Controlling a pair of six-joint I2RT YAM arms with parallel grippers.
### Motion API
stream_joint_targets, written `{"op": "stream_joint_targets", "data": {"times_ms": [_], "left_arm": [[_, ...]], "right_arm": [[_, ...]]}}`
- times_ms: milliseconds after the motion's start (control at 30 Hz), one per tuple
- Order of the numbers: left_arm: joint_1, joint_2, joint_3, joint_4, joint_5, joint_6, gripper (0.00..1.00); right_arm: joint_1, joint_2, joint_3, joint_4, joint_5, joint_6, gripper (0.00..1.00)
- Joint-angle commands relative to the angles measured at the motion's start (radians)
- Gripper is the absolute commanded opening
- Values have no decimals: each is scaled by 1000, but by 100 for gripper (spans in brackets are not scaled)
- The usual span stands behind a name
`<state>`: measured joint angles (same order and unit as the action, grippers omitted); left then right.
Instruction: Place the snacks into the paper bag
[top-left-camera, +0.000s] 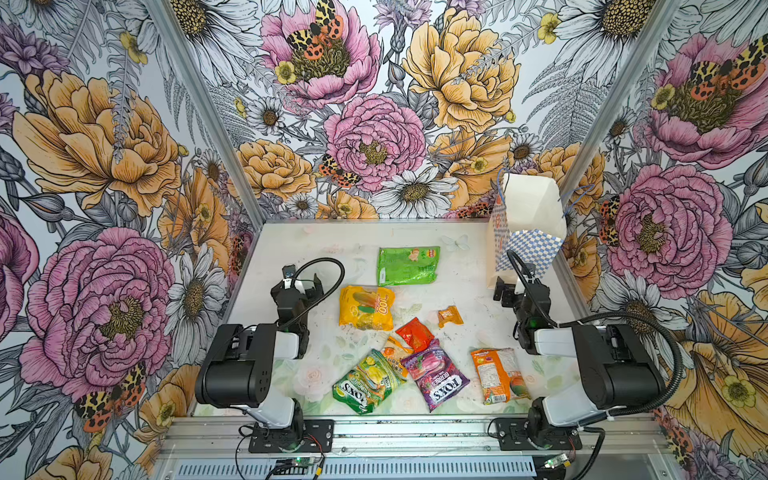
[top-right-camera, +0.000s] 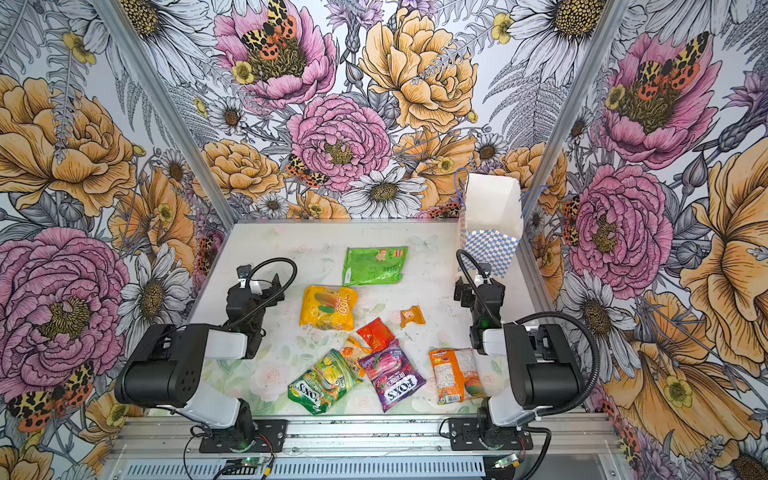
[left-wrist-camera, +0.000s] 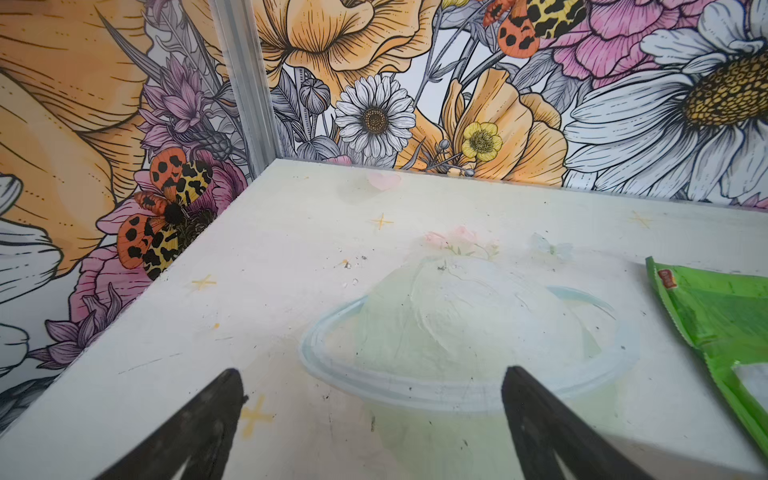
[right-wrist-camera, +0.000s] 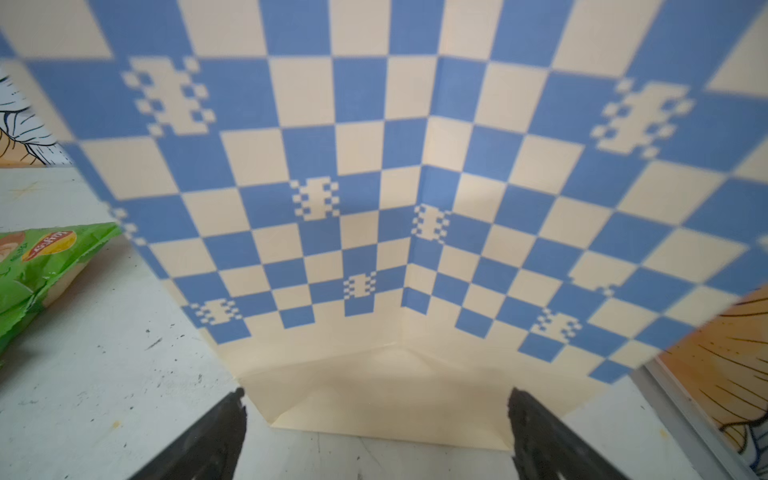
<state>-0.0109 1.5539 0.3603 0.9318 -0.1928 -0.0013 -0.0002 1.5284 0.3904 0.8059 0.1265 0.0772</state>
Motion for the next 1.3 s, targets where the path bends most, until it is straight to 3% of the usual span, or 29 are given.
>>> {"op": "stream_joint_targets", "data": {"times_ms": [0,1133,1267], "left_arm": [[-1,-3,16,13,12,2,99],[-5,-4,11,20,12,9,99],[-35,-74,-17,21,24,56,99]], "right_arm": [[2,-1,7,34,9,-9,100],[-8,-3,8,30,-16,-4,100],[3,-42,-8,30,-60,-36,100]]}}
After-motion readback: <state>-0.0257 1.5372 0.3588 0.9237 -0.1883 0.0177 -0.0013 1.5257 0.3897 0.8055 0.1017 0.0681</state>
